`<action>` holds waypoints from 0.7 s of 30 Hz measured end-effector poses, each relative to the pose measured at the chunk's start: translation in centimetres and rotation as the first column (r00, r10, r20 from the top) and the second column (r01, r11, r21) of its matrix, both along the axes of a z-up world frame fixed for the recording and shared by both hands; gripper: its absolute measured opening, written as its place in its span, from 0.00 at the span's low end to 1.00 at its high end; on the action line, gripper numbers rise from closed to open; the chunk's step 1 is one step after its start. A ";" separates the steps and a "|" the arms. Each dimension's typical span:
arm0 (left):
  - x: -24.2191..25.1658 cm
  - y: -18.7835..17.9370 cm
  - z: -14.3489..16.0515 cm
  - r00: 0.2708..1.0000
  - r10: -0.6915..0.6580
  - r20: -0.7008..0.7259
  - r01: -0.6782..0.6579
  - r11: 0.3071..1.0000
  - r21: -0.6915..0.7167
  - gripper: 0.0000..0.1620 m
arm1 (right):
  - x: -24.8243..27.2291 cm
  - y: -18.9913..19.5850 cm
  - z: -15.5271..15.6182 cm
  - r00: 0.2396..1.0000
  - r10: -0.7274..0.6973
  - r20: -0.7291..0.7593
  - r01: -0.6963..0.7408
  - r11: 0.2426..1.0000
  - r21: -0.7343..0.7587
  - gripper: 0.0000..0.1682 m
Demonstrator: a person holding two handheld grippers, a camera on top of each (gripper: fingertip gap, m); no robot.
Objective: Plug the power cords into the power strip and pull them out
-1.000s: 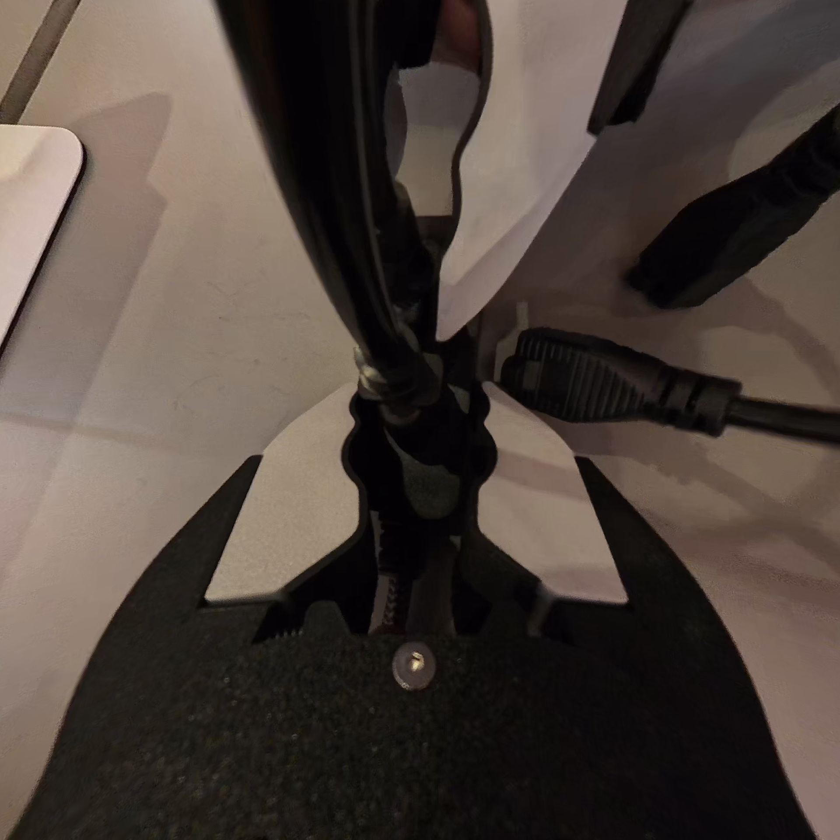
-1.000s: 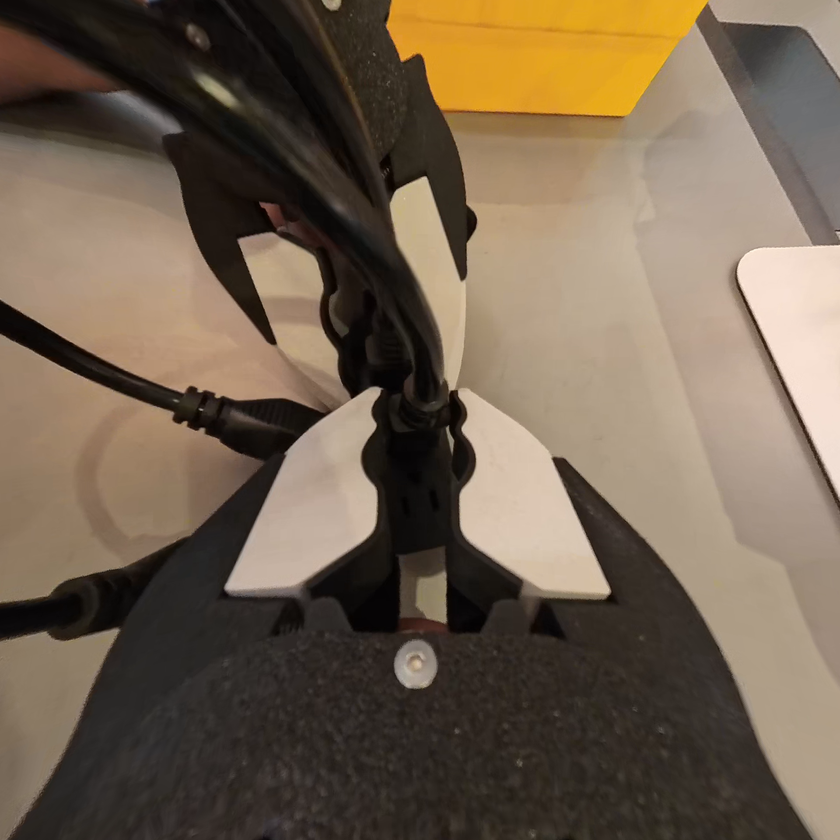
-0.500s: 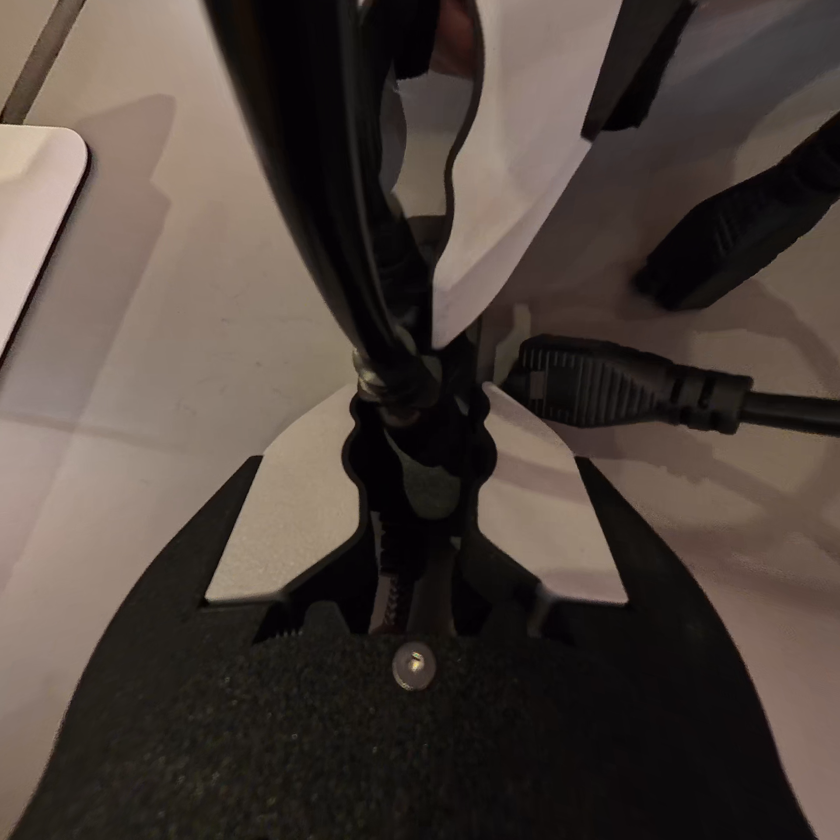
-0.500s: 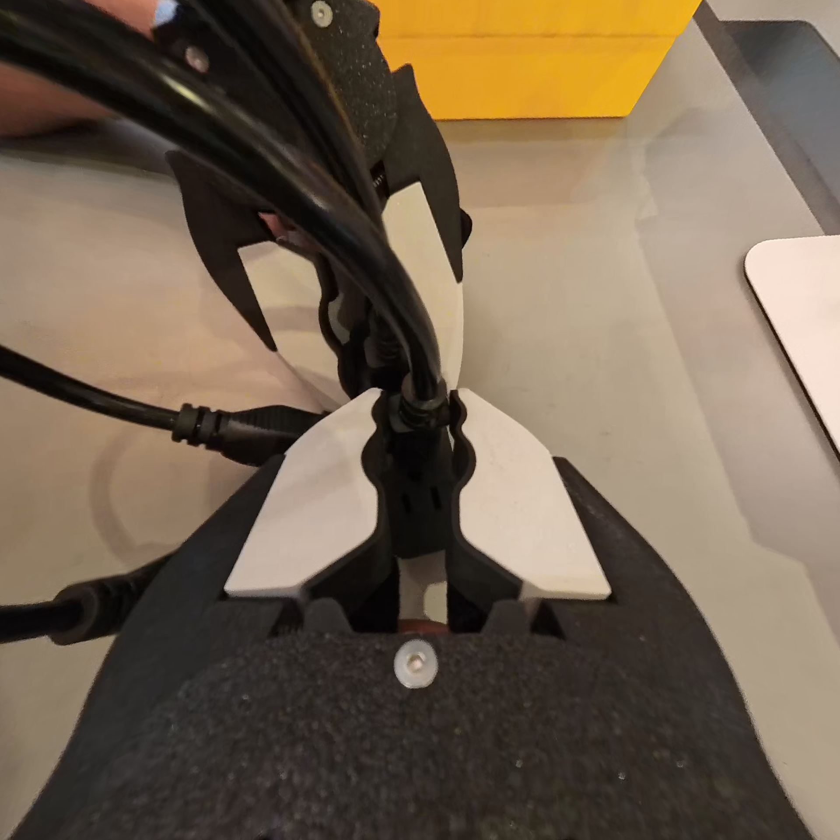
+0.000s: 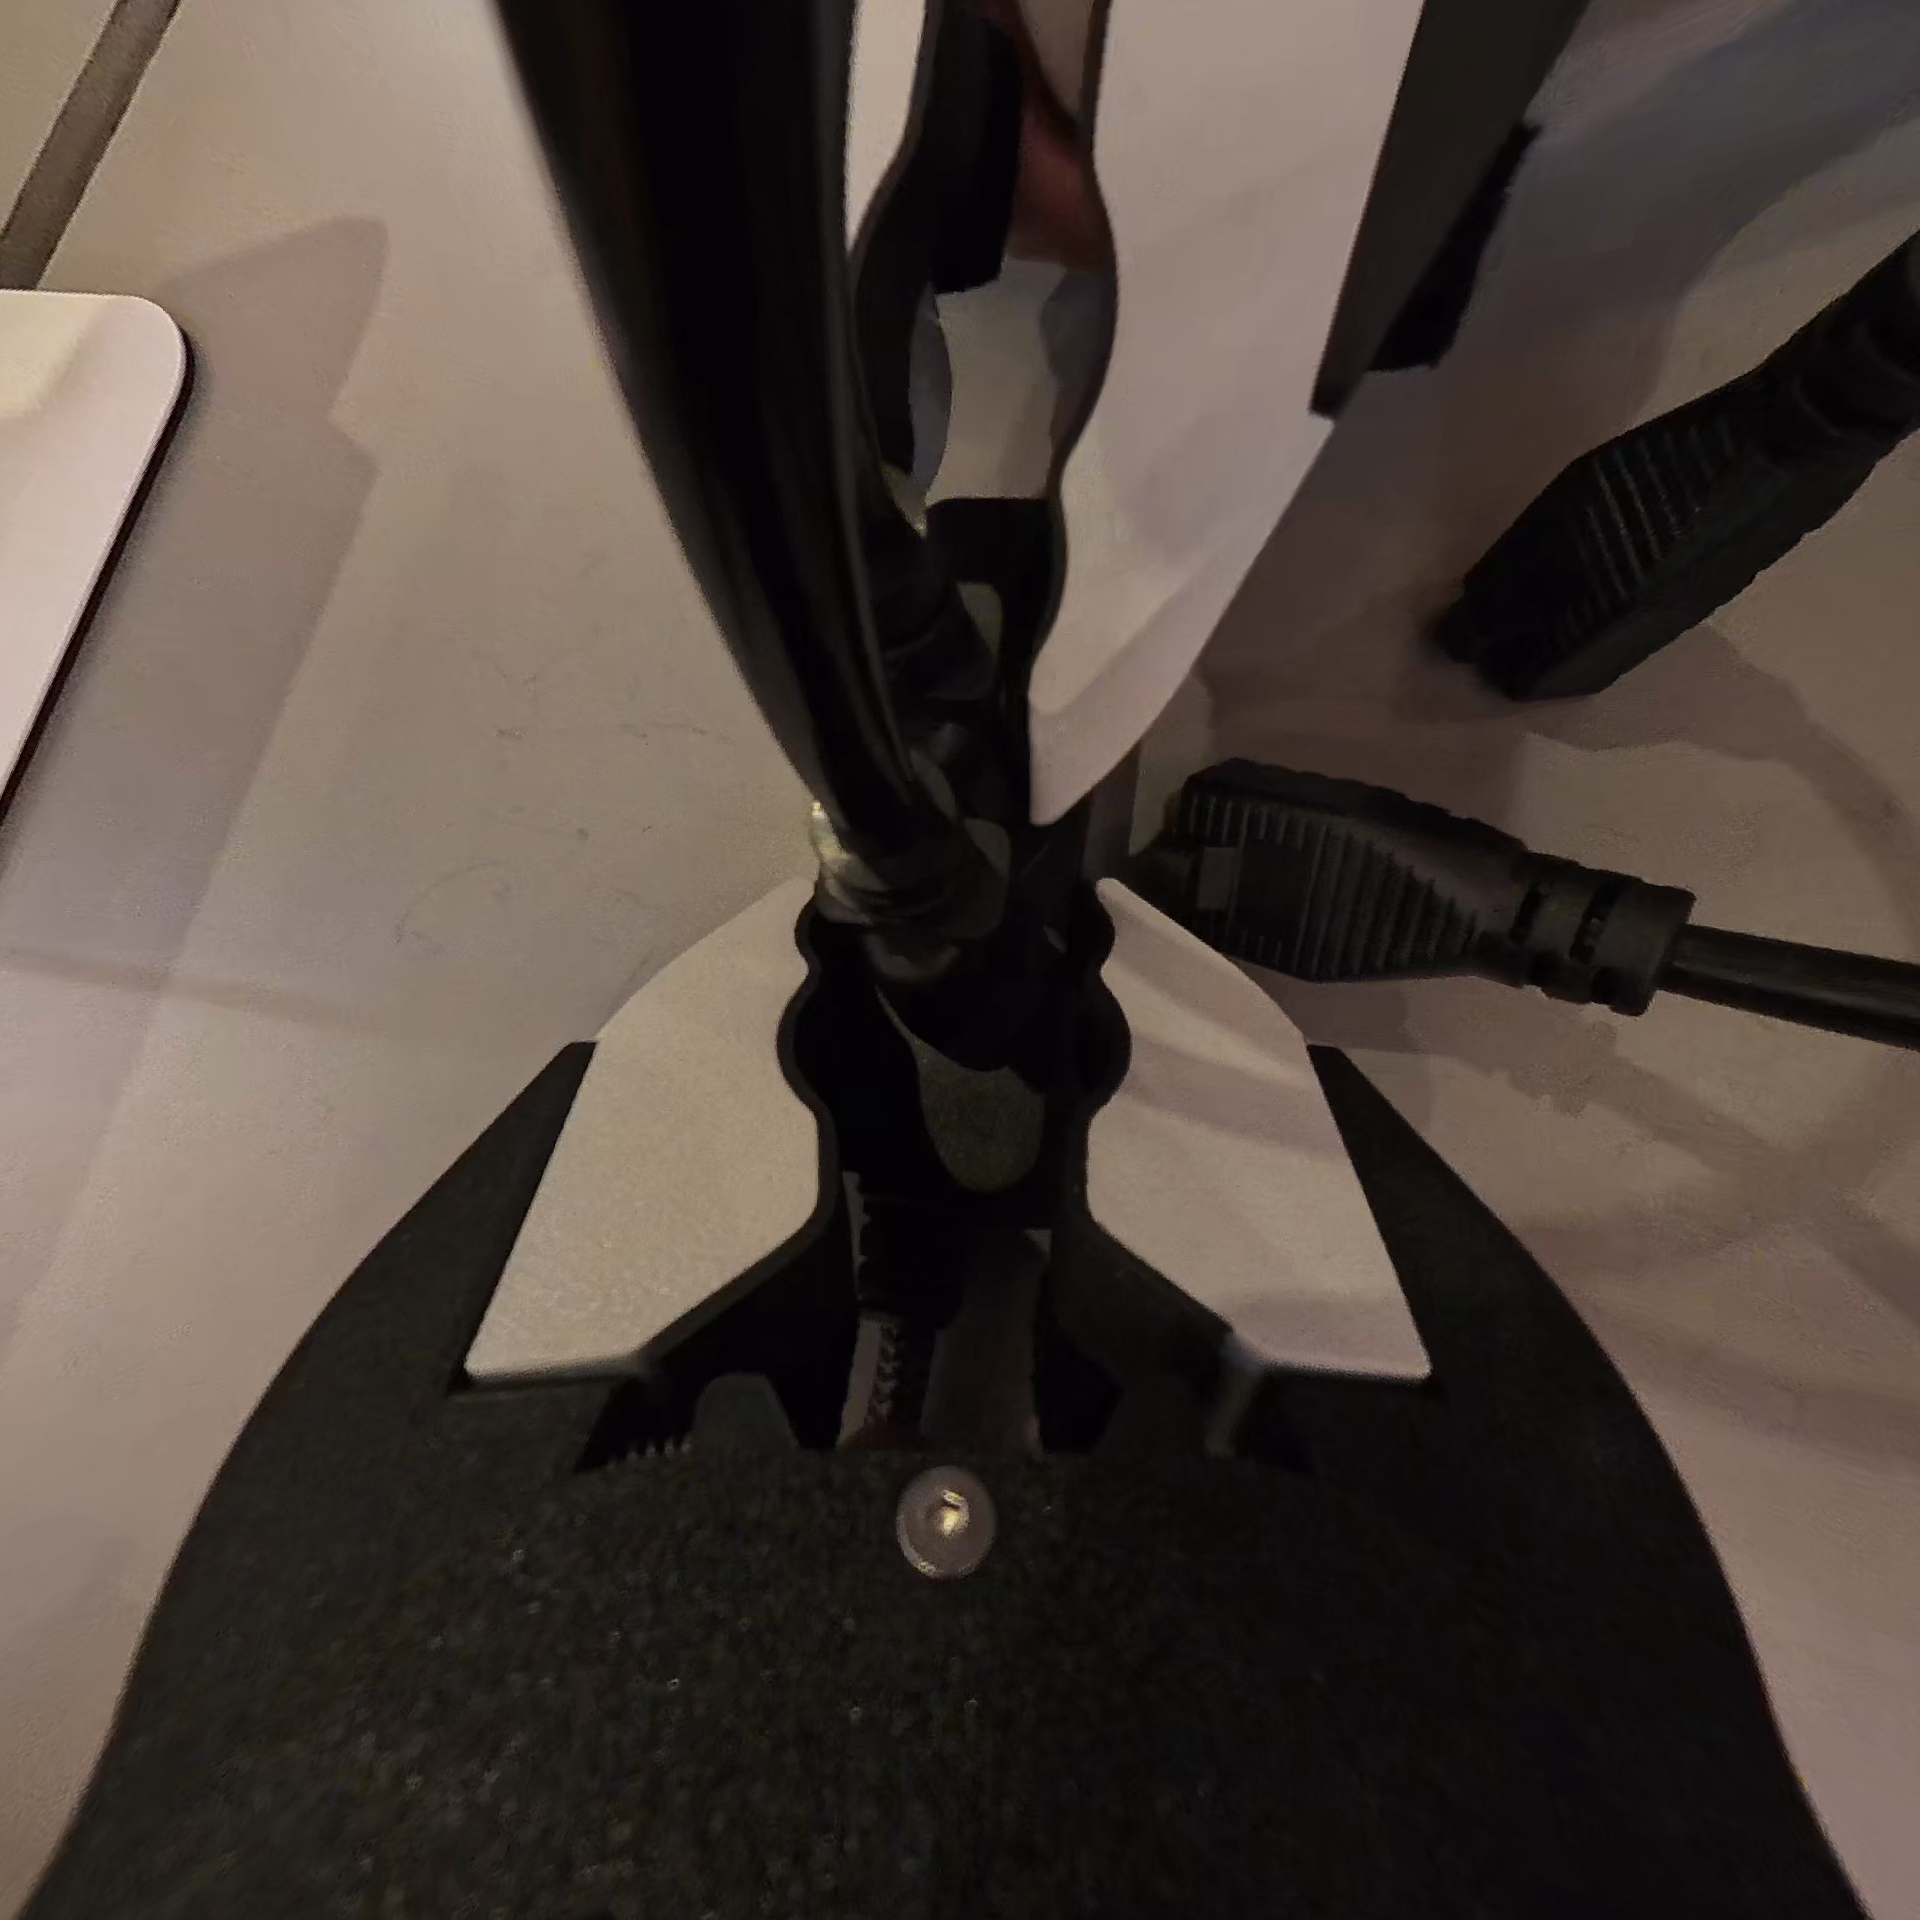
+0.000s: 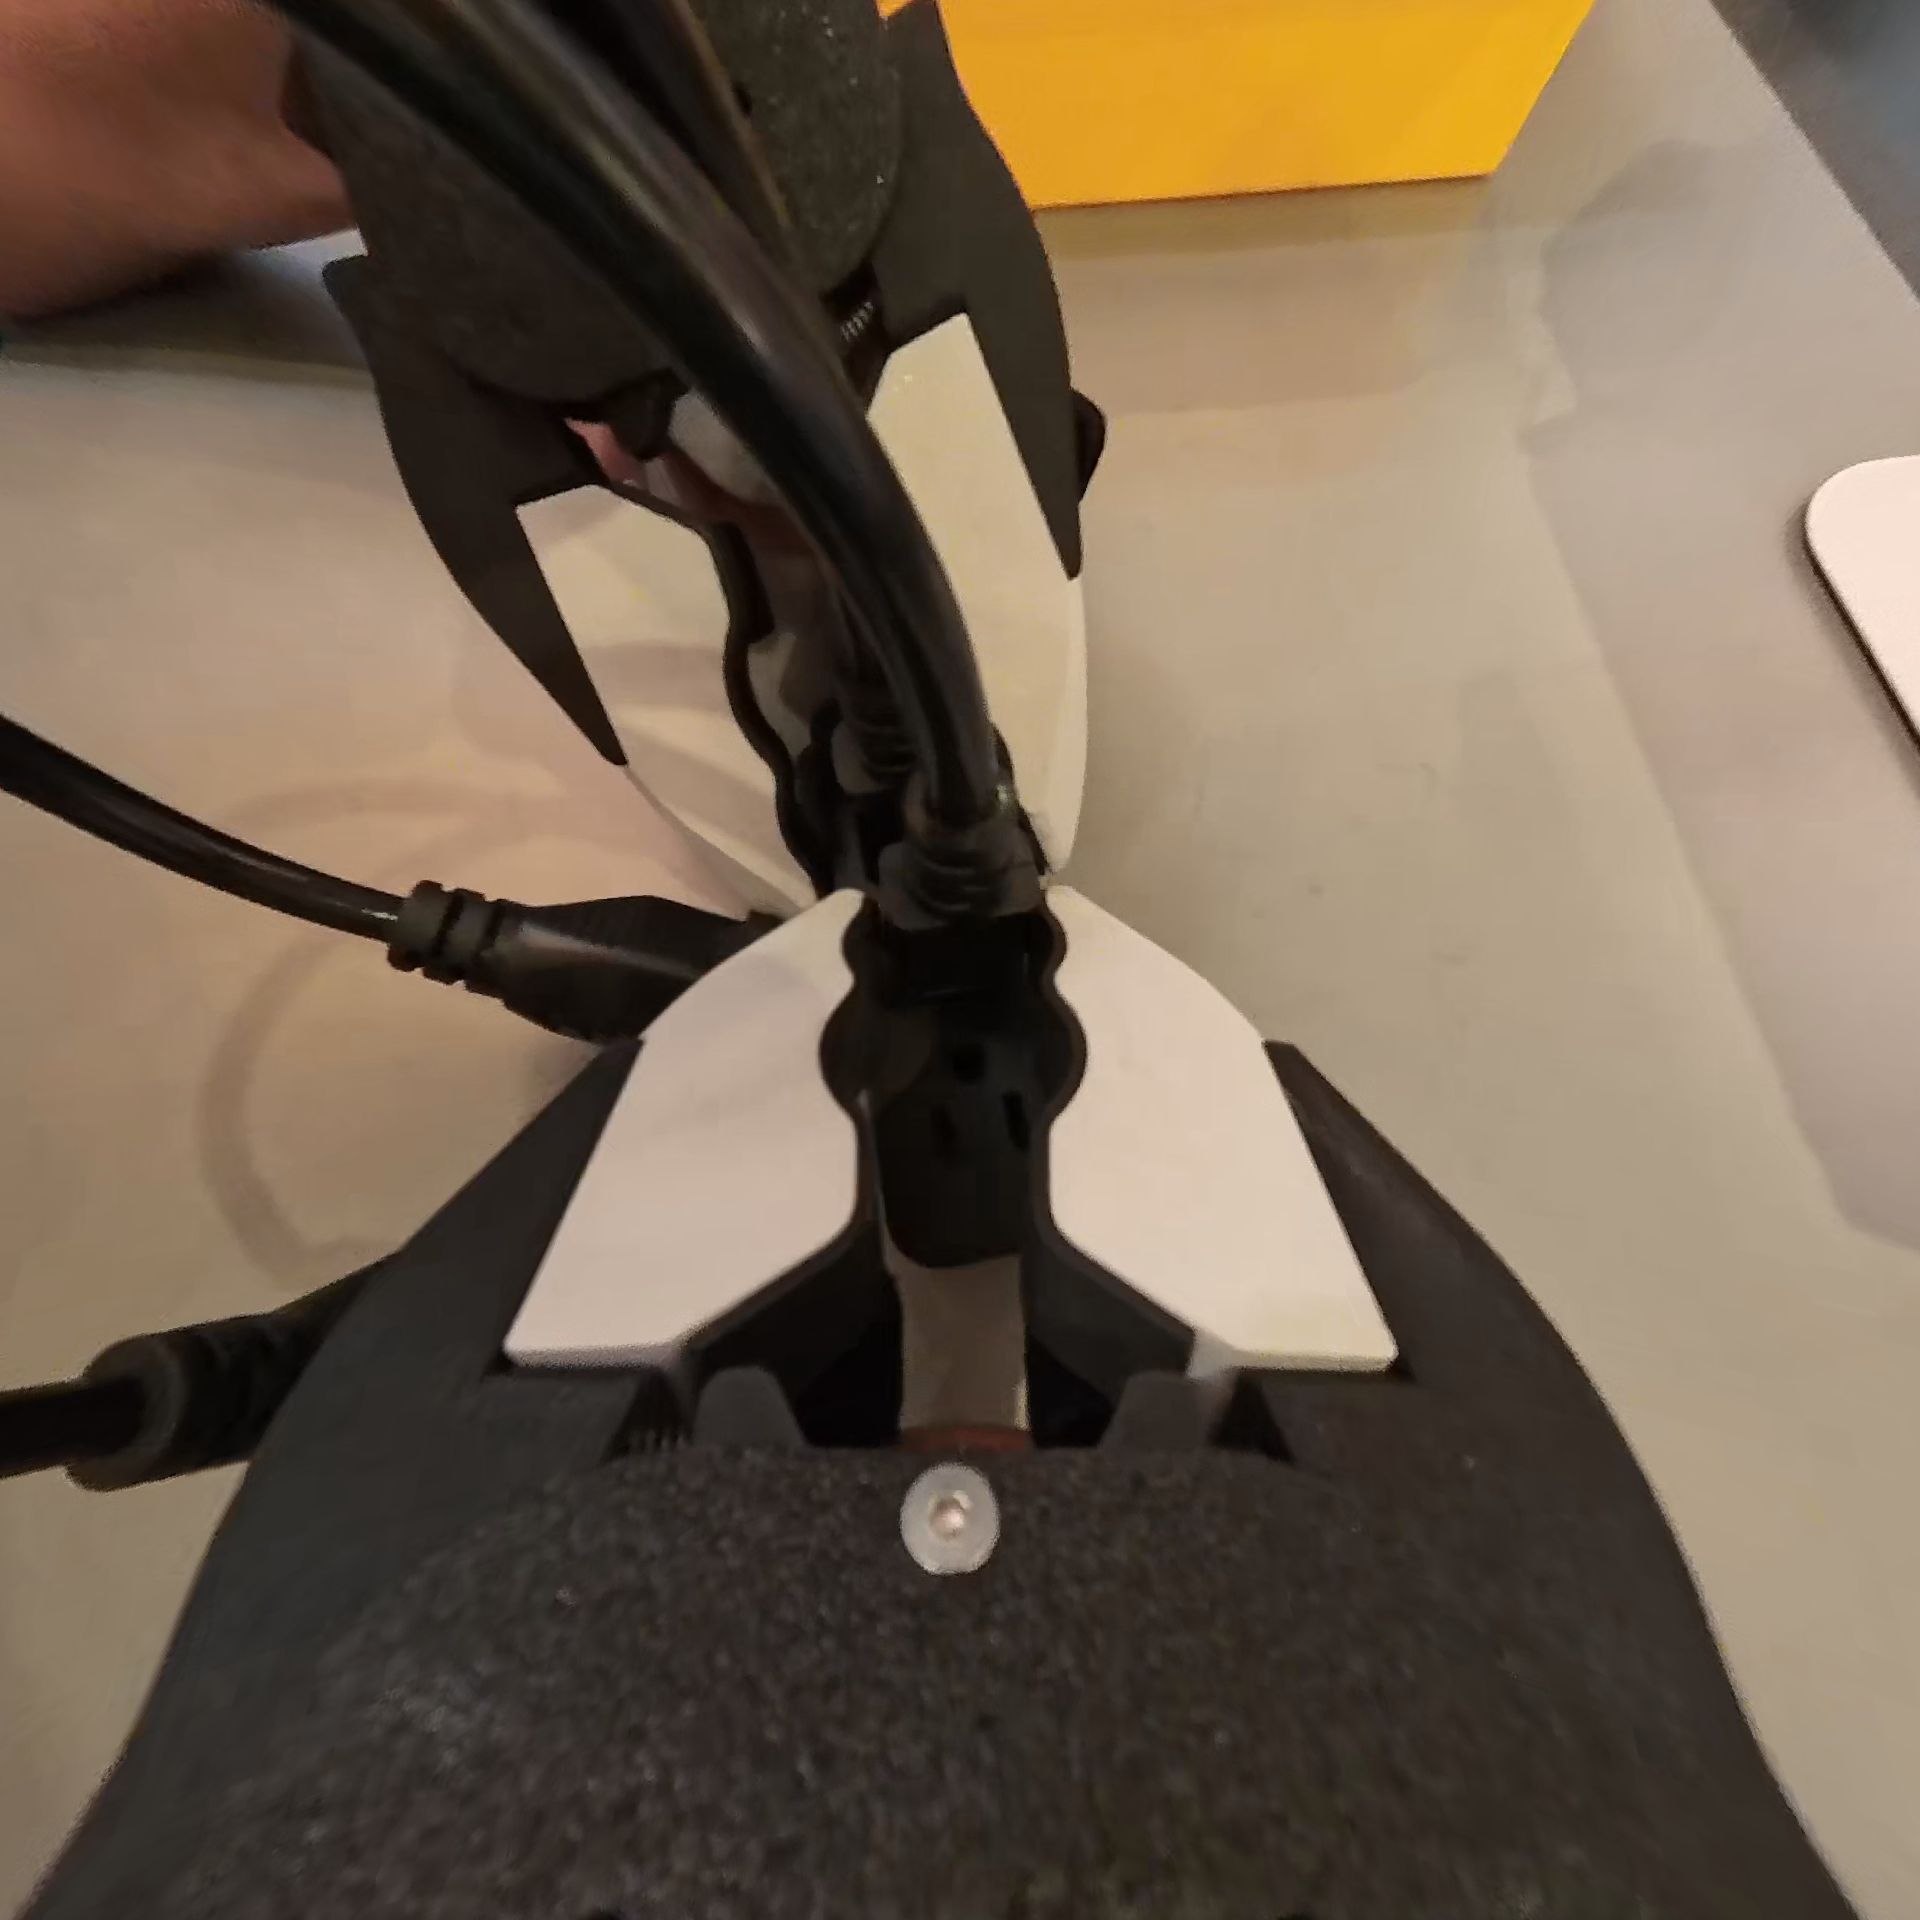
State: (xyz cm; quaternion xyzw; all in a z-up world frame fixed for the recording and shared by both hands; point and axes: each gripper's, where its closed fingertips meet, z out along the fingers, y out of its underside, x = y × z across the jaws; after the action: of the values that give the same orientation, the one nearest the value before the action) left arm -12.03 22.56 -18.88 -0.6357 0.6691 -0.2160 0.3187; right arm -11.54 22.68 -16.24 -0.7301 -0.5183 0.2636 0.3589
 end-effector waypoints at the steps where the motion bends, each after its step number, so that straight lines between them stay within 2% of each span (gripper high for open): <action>1: 0.0 0.0 0.0 1.000 -0.003 0.000 0.003 1.000 0.000 0.28 | -0.1 0.0 0.0 1.000 0.008 -0.015 -0.008 1.000 0.000 0.16; 3: -0.1 -0.1 0.0 1.000 -0.008 -0.001 0.008 1.000 0.001 0.28 | -0.1 -0.1 0.0 0.999 0.030 -0.032 -0.030 0.999 0.018 0.16; 10: -0.1 -0.1 0.0 1.000 0.009 0.004 -0.010 1.000 0.007 0.28 | -0.2 -0.1 0.1 0.998 0.045 0.042 -0.053 0.972 0.228 0.16; 16: 0.0 0.4 0.0 0.999 0.033 -0.005 -0.033 0.999 -0.001 0.27 | -0.3 0.5 0.1 1.000 -0.015 0.017 0.013 0.989 0.148 0.15; 21: -0.1 0.4 0.0 0.999 0.033 0.002 -0.033 0.999 0.009 0.28 | -0.2 0.5 0.2 1.000 -0.009 -0.005 0.010 0.996 0.094 0.15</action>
State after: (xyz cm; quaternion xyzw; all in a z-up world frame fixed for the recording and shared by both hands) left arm -12.10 23.00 -18.91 -0.6451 0.6592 -0.2082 0.3255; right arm -11.76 23.18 -16.06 -0.7144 -0.5258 0.2388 0.3950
